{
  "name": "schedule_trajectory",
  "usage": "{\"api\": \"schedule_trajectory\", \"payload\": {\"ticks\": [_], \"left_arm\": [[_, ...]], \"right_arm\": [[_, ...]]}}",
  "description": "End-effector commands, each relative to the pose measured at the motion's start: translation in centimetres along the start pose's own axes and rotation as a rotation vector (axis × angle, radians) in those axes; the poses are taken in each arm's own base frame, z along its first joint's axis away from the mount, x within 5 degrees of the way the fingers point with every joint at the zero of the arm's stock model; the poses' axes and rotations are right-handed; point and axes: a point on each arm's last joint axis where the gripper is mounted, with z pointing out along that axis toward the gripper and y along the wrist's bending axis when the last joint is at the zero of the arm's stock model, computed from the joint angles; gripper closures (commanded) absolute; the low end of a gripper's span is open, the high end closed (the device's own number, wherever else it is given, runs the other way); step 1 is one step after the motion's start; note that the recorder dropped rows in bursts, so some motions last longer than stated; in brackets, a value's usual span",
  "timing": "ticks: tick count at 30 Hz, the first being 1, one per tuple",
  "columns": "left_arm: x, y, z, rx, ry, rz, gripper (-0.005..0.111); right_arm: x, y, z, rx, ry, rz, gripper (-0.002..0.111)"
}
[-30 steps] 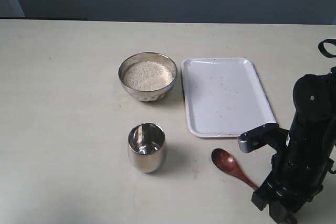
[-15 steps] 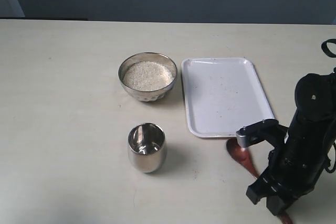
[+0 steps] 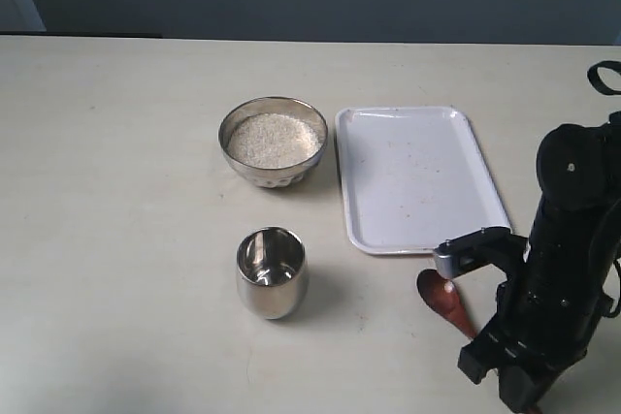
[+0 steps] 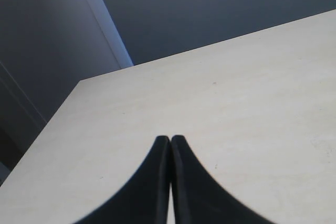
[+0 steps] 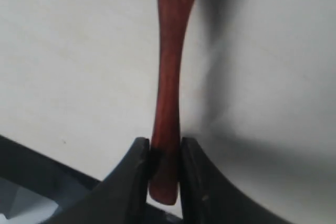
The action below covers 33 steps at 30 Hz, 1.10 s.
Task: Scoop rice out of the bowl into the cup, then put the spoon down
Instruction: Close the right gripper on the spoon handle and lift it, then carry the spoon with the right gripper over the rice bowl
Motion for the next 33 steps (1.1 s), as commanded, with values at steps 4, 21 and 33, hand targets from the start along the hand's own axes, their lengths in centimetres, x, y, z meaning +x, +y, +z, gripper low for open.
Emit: {"api": "schedule_trajectory", "payload": {"ticks": [4,21,33], "left_arm": [[-0.2,0.0,-0.1,-0.001,-0.014,-0.006,0.106],[-0.2,0.0,-0.1,-0.001,-0.014,-0.006,0.106],[-0.2,0.0,-0.1,-0.001,-0.014,-0.006,0.106]], "right_arm": [[-0.8,0.2,-4.3,0.083,-0.04,-0.083,0.109],[-8.1,-0.8,-18.3,0.72,-0.312,-0.29,0.109],[-16.8,5.1,-13.7,1.083,-0.152,-0.607,0.109]]}}
